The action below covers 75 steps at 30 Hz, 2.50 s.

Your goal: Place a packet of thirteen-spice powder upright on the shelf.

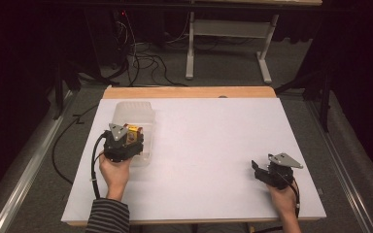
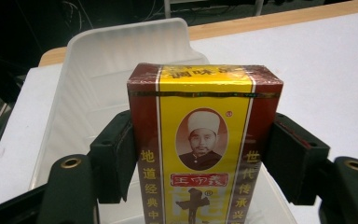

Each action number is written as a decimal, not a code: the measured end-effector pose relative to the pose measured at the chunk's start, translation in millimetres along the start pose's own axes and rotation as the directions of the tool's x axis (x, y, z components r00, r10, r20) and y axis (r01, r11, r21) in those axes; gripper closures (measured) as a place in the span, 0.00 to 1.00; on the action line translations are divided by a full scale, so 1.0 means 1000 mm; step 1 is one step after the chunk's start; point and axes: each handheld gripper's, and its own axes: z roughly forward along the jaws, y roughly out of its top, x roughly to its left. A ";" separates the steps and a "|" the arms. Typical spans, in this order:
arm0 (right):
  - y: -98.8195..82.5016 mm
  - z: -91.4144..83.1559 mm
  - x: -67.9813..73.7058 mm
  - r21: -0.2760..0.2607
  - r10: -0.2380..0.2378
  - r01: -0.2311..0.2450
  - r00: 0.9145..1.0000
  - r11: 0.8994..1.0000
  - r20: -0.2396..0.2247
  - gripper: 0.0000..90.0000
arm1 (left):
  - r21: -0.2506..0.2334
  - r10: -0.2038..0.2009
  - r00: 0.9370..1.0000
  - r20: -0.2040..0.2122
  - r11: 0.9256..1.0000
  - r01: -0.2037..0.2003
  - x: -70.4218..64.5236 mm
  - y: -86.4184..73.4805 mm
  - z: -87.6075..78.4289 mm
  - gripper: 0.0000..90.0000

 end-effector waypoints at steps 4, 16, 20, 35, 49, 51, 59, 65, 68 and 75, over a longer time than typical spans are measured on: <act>0.000 0.000 0.000 0.000 0.001 -0.001 1.000 1.000 0.000 0.34 | 0.000 -0.002 1.000 -0.004 1.000 0.002 0.001 -0.004 0.000 0.36; 0.000 0.000 0.000 0.000 -0.001 0.001 1.000 1.000 0.000 0.34 | 0.002 -0.019 1.000 -0.011 1.000 0.019 0.004 -0.014 -0.002 0.36; 0.000 0.000 0.000 0.000 -0.001 0.001 1.000 1.000 0.000 0.34 | 0.002 -0.013 1.000 -0.008 1.000 0.013 0.003 -0.015 -0.004 0.36; 0.000 0.000 0.000 -0.002 0.000 0.000 1.000 1.000 0.000 0.34 | -0.002 -0.004 1.000 -0.016 1.000 0.004 0.003 -0.020 -0.014 0.32; 0.000 0.000 0.000 -0.001 -0.003 0.003 1.000 1.000 0.001 0.34 | -0.017 -0.009 1.000 -0.009 1.000 0.009 0.005 -0.018 -0.019 0.28; 0.000 0.000 0.000 -0.001 -0.002 0.002 1.000 1.000 0.001 0.34 | -0.022 -0.008 1.000 -0.010 1.000 0.008 0.005 -0.016 -0.020 0.28; 0.000 0.000 0.000 0.000 -0.005 0.005 1.000 1.000 0.000 0.34 | -0.051 0.002 1.000 -0.003 0.999 -0.002 0.003 -0.008 -0.029 0.25; 0.000 0.000 0.000 0.000 -0.005 0.005 1.000 1.000 -0.001 0.34 | -0.073 0.009 1.000 -0.001 0.997 -0.009 0.001 -0.001 -0.034 0.24; 0.000 0.000 0.000 -0.001 -0.005 0.005 1.000 1.000 0.000 0.34 | -0.092 0.020 1.000 0.011 0.996 -0.019 -0.002 0.003 -0.039 0.24; 0.000 0.000 0.000 0.000 -0.003 0.003 1.000 1.000 -0.001 0.34 | -0.107 0.036 0.999 0.039 0.994 -0.032 -0.011 0.009 -0.042 0.24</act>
